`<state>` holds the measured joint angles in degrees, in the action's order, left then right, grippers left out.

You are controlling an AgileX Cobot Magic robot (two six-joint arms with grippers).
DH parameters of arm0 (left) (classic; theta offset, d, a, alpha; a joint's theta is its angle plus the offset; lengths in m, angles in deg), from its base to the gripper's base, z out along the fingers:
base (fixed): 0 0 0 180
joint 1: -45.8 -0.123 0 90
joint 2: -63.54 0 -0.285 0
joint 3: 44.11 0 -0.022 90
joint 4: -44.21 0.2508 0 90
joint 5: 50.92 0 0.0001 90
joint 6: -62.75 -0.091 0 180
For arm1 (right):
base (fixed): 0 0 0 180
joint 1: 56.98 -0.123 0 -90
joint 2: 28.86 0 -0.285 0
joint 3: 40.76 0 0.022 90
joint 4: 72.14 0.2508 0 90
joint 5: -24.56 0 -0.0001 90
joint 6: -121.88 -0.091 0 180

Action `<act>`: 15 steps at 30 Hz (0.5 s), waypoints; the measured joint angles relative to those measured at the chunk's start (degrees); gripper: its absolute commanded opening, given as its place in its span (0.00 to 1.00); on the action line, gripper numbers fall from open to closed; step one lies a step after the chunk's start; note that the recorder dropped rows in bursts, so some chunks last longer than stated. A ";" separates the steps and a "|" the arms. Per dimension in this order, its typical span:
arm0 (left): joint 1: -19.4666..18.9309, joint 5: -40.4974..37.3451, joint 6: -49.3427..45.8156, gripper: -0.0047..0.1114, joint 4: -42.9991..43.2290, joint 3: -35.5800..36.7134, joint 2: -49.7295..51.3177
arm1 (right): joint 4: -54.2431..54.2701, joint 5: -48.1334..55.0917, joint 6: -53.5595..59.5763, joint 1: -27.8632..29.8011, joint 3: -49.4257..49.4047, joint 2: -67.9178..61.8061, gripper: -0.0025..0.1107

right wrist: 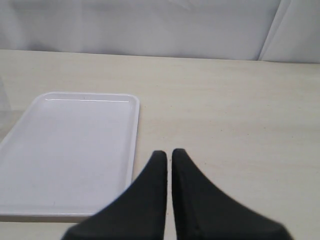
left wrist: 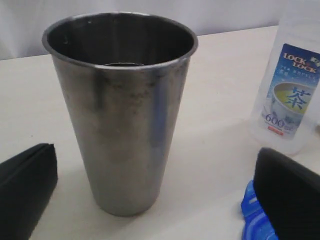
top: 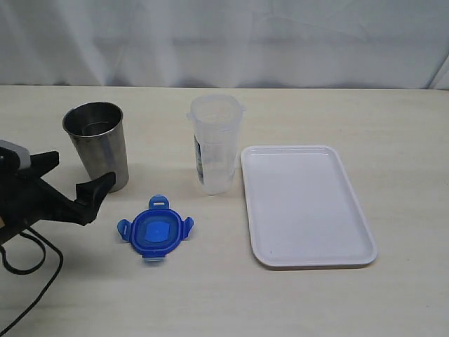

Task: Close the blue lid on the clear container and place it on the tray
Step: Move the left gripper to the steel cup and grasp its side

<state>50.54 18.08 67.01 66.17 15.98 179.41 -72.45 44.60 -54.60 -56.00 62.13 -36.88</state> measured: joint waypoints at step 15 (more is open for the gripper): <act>0.00 0.13 0.00 0.94 0.25 -11.30 9.46 | 0.00 0.00 0.00 0.00 0.00 0.00 0.06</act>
<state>50.54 18.22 67.01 66.42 4.68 188.87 -72.45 44.60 -54.60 -56.00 62.13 -36.88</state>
